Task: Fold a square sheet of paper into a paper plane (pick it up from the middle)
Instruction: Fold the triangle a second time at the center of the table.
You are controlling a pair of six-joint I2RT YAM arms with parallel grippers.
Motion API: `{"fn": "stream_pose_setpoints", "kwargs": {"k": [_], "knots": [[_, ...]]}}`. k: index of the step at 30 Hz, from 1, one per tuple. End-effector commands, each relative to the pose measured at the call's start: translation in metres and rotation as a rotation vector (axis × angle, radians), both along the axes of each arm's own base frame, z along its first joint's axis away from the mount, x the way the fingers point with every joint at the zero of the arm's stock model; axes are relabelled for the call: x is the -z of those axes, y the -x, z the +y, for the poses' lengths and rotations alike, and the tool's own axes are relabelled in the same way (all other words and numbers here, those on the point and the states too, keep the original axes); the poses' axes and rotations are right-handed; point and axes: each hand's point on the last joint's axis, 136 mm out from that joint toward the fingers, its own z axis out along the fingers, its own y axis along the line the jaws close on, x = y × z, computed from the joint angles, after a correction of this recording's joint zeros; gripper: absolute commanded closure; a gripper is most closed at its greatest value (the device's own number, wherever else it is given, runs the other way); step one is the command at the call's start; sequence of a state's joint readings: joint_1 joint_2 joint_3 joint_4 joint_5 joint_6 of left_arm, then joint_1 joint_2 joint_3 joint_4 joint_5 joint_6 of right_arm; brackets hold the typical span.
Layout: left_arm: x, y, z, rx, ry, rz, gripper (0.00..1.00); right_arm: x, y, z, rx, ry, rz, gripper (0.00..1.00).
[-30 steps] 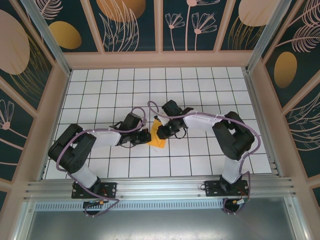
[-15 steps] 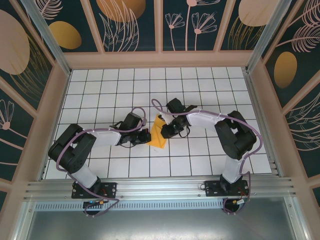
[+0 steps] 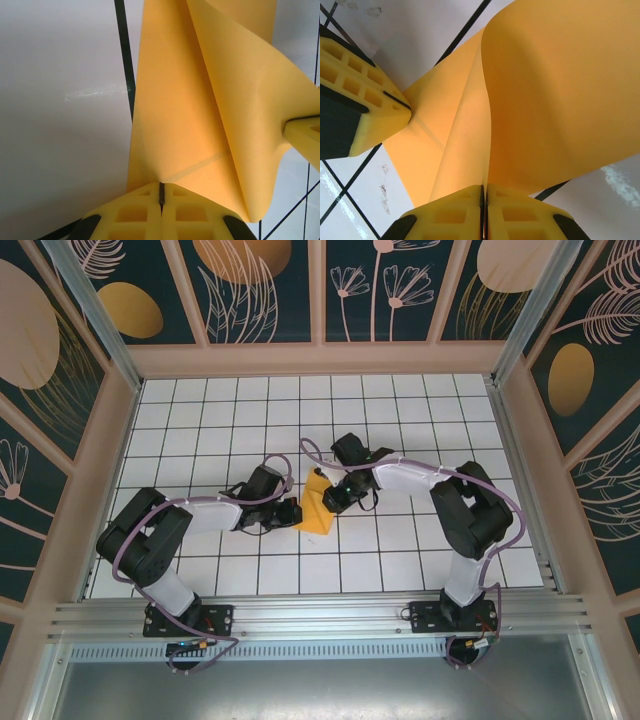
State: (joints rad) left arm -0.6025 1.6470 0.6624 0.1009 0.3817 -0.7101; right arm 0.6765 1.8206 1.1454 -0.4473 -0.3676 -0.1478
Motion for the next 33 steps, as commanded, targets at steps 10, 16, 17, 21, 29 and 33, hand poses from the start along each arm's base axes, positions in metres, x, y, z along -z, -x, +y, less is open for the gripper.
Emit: {"fn": "stream_pose_setpoints", "kwargs": {"k": [10,16,17,21,29,33], "knots": [[0.018,0.008,0.015,-0.008,-0.093,0.039,1.00,-0.002,-0.002,0.016,-0.140,-0.044,-0.063,0.88],[0.016,0.005,0.012,-0.006,-0.087,0.035,1.00,0.000,-0.005,0.020,-0.158,-0.035,-0.085,0.88],[0.015,0.004,0.012,-0.006,-0.086,0.033,1.00,0.000,-0.006,0.019,-0.157,-0.031,-0.091,0.89],[0.016,0.005,0.013,-0.006,-0.091,0.035,1.00,0.004,-0.008,0.018,-0.165,-0.016,-0.096,0.89],[0.016,0.006,0.013,-0.006,-0.091,0.036,1.00,0.008,-0.008,0.016,-0.177,-0.002,-0.105,0.89],[0.016,0.005,0.013,-0.007,-0.092,0.034,1.00,0.010,-0.009,0.017,-0.177,-0.002,-0.104,0.89]]}}
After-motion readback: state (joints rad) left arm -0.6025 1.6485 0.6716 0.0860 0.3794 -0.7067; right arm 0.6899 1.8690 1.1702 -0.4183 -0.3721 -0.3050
